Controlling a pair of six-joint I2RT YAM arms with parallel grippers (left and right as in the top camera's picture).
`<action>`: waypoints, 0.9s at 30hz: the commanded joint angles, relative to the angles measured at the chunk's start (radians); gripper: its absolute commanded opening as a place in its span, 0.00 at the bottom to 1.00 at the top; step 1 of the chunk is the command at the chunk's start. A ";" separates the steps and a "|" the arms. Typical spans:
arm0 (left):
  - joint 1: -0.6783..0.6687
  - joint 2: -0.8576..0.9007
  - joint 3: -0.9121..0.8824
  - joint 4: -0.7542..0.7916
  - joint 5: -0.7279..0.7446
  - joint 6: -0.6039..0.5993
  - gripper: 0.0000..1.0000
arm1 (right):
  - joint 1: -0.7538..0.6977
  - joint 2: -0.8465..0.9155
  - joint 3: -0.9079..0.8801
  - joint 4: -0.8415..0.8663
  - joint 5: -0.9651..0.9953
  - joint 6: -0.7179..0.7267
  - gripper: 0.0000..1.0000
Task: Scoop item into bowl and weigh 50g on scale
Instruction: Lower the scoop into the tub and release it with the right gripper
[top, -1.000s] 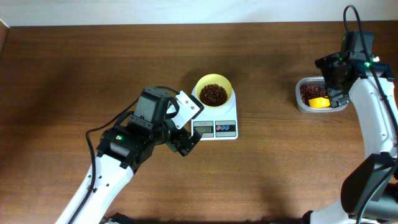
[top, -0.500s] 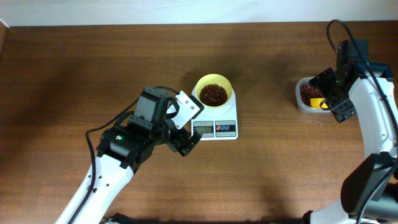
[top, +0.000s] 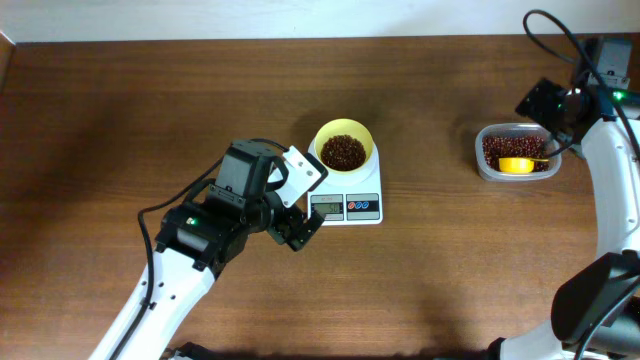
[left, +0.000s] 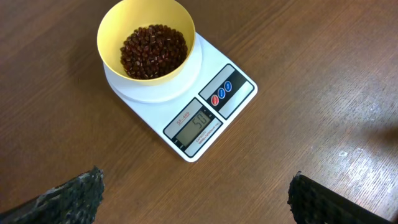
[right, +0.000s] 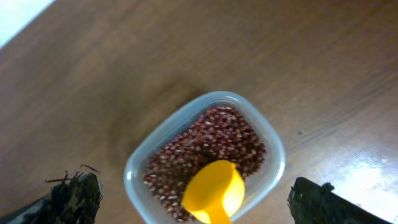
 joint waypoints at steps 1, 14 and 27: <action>0.004 -0.007 0.000 0.002 0.014 -0.003 0.99 | -0.001 -0.008 0.023 0.034 -0.106 0.047 0.99; 0.004 -0.007 0.000 0.002 0.014 -0.003 0.99 | 0.000 -0.006 0.023 -0.089 -0.251 0.065 0.99; 0.004 -0.007 0.000 0.002 0.014 -0.003 0.99 | 0.000 -0.006 0.023 -0.237 -0.250 0.065 0.99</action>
